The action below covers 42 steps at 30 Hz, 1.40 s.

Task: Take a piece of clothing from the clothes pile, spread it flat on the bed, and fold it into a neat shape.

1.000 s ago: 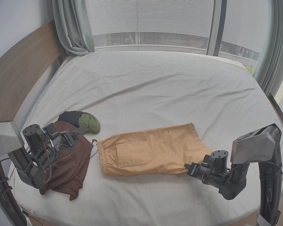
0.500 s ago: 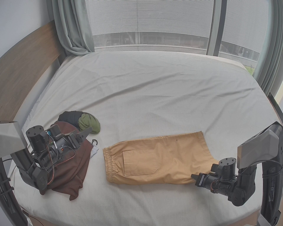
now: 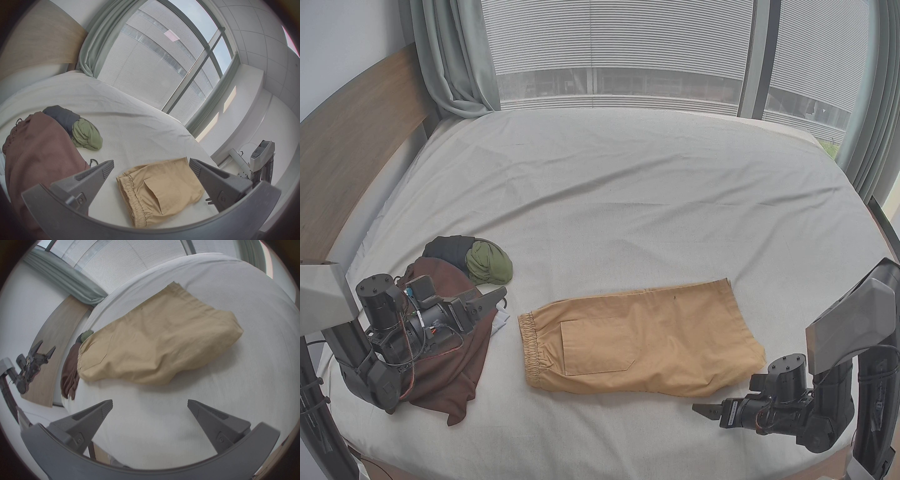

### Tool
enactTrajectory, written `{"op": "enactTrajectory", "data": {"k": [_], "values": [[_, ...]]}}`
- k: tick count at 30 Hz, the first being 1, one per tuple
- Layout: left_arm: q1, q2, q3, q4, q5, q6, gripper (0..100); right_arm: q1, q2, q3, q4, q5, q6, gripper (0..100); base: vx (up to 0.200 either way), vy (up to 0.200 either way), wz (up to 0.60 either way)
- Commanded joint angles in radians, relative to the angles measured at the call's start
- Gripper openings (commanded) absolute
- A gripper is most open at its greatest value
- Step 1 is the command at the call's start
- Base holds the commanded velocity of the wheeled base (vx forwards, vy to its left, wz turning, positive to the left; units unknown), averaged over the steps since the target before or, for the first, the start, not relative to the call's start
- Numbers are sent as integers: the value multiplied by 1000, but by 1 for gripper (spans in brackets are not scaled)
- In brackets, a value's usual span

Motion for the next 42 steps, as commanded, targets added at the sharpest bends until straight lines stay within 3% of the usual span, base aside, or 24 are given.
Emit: {"op": "enactTrajectory", "data": {"k": [1,9,10,12,22,32,42], "values": [[1,22,37,-1,-22,4,100,81,-82,65,-1,59,-5,100,0,0,0],[-5,48,54,-2,-31,1,100,123,-215,18,-1,105,-5,100,0,0,0],[-10,66,66,-1,-31,-3,100,123,-278,-10,0,172,-4,100,0,0,0],[-11,75,78,-1,-31,-6,100,116,-300,-41,0,191,-4,100,0,0,0],[-25,147,75,-2,-34,-82,100,45,-301,-100,0,217,13,100,0,0,0],[-42,223,63,-4,-37,-90,100,-30,-301,-127,0,235,9,100,0,0,0],[-49,284,28,-4,-33,-95,100,-42,-304,-140,0,235,9,100,0,0,0]]}}
